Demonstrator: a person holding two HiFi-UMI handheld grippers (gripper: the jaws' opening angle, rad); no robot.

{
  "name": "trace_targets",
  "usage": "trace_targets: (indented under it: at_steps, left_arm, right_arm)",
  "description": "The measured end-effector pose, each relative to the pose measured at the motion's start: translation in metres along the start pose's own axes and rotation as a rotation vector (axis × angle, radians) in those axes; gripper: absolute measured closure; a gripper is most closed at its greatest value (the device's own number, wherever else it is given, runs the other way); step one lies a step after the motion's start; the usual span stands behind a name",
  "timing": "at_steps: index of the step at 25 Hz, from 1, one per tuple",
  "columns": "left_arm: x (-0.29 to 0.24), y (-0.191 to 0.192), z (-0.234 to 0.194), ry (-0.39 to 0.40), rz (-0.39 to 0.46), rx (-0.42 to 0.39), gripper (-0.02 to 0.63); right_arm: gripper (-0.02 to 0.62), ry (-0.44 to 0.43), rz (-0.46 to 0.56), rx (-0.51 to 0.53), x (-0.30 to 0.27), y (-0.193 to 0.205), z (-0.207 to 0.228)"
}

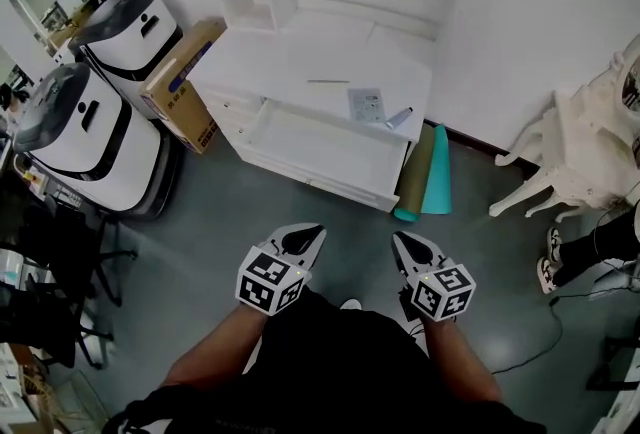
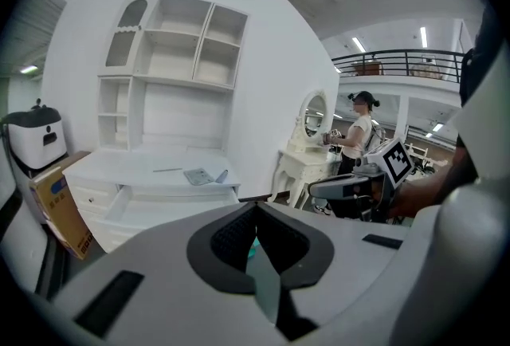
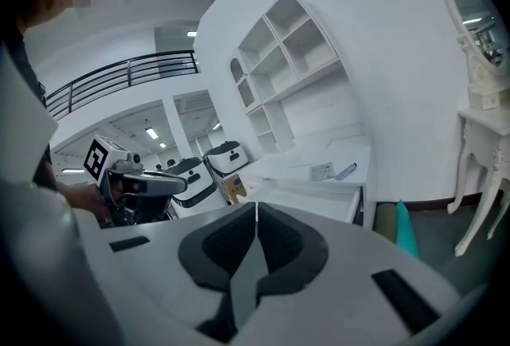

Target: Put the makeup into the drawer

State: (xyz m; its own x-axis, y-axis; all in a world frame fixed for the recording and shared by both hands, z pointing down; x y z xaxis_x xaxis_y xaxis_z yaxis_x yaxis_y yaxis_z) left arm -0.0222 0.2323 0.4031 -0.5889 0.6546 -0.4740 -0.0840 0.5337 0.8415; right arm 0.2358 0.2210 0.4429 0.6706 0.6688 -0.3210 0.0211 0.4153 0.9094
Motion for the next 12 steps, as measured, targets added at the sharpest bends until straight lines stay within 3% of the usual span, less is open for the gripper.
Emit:
trace_targets:
  at_steps: [12]
  left_arm:
    - [-0.037, -0.008, -0.024, 0.035, -0.078, -0.006, 0.595]
  right_arm:
    - [0.566, 0.050, -0.005, -0.065, -0.024, 0.006, 0.030]
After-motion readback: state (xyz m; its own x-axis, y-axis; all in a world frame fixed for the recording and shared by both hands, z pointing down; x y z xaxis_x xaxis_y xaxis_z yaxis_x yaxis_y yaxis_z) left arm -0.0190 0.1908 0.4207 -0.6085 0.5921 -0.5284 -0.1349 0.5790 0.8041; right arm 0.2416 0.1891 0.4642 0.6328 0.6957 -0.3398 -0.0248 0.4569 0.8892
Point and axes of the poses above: the fingertips, and each gripper's own axes: x backward along the fingers, z to its right, y out of its underside, the point moved 9 cm from there along x, backward along the fingers, and after that the axes turned 7 degrees about x, right-handed, at the moved point
